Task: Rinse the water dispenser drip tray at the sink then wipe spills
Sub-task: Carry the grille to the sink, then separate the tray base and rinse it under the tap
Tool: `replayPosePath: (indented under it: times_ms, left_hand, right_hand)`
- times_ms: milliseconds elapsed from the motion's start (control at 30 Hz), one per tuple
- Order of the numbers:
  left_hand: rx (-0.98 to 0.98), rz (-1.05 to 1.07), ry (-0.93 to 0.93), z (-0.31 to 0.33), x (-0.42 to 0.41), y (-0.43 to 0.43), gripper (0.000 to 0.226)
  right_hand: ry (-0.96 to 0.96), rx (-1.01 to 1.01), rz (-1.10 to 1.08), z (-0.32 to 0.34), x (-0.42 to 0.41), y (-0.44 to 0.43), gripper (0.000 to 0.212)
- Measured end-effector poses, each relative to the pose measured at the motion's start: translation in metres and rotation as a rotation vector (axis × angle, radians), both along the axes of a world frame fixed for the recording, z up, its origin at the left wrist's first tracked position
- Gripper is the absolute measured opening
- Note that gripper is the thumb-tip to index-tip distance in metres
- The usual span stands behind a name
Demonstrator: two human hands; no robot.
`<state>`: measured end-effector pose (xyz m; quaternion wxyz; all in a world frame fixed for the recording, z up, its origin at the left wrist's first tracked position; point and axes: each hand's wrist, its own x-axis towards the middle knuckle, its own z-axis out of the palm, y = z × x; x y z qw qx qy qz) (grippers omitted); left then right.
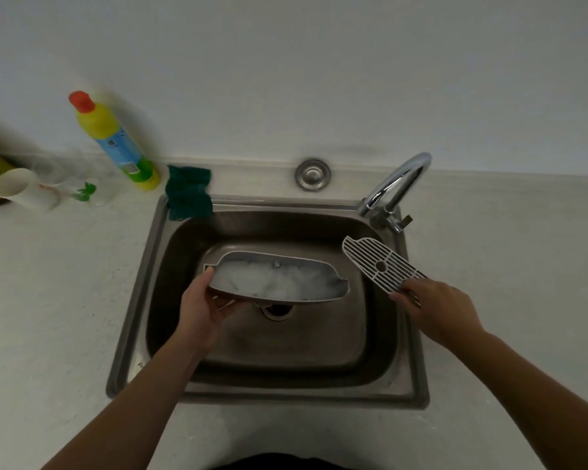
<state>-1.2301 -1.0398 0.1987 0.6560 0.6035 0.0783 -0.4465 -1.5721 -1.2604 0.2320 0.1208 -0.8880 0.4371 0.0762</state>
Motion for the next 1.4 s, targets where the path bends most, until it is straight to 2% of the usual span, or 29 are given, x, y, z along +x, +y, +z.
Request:
replayPosePath:
  times_ms: [200, 367, 633, 800, 1067, 1167, 1400]
  left_hand:
    - [0.053, -0.023, -0.19, 0.007, -0.001, 0.002, 0.04]
    - [0.076, -0.077, -0.348, 0.024, -0.003, -0.004, 0.065]
    - [-0.033, -0.217, -0.557, 0.066, -0.009, -0.011, 0.042]
    - [-0.054, -0.396, -0.92, 0.083, -0.018, -0.016, 0.034]
    - [-0.13, -0.663, -1.298, 0.098, -0.018, -0.013, 0.057]
    - [-0.079, -0.789, -1.37, 0.1, -0.022, -0.012, 0.062]
    - [-0.042, -0.859, -1.451, 0.1, -0.021, -0.008, 0.069]
  right_hand:
    - [-0.013, -0.029, -0.135, -0.037, -0.032, 0.002, 0.023]
    - [-0.054, -0.016, -0.167, -0.047, -0.037, 0.007, 0.019]
    - [-0.068, -0.002, -0.218, -0.049, -0.043, 0.009, 0.021]
    - [-0.053, -0.018, -0.215, -0.051, -0.047, 0.01, 0.022]
    - [-0.042, 0.027, -0.234, -0.048, -0.052, 0.01, 0.022]
    - [-0.045, 0.026, -0.235, -0.046, -0.053, 0.012, 0.022]
    - [-0.042, 0.027, -0.253, -0.046, -0.056, 0.014, 0.019]
